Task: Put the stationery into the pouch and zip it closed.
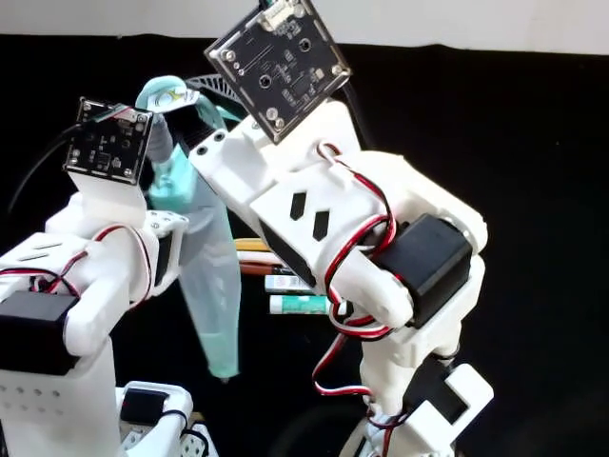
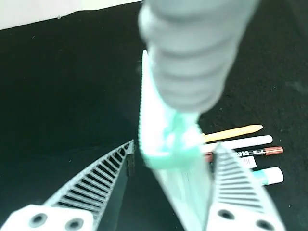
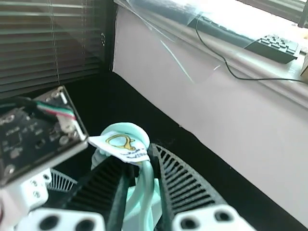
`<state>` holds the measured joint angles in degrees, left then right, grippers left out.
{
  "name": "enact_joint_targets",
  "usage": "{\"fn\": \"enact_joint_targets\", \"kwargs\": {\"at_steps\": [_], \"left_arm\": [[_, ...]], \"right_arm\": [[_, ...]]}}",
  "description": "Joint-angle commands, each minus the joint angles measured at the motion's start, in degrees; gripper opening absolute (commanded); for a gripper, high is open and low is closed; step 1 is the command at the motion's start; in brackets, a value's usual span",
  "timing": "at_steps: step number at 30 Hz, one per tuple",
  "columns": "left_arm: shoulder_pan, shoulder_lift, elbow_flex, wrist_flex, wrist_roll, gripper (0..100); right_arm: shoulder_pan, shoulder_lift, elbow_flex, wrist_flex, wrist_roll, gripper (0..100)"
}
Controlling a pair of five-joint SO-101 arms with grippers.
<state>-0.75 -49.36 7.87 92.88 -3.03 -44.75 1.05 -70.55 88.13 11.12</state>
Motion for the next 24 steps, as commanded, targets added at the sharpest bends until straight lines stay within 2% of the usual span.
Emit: {"fn": "enact_joint_targets", "kwargs": {"at_steps": [1,7,10,17,24], "left_arm": [[0.66,-0.66,0.04,-1.14,-0.35,13],[0.48,-0.75,0.13,-0.88,-2.29,1],[-0.13,-0.75,-0.04,0.44,-4.22,1],[-6.73,-0.75,-0.04,2.2,-7.47,1],[-6.73,-0.75,-0.04,6.42,-8.88,1]], "right_arm": [[-0.48,-0.22,-0.57,0.22,0.53,0.9],[1.89,-0.31,-0.48,2.24,0.62,0.9],[6.2,-0.31,-0.57,3.56,0.62,0.9],[16.75,-0.22,-0.22,4.35,0.62,0.9],[22.9,-0.13,-0.13,4.44,0.35,0.9]]}}
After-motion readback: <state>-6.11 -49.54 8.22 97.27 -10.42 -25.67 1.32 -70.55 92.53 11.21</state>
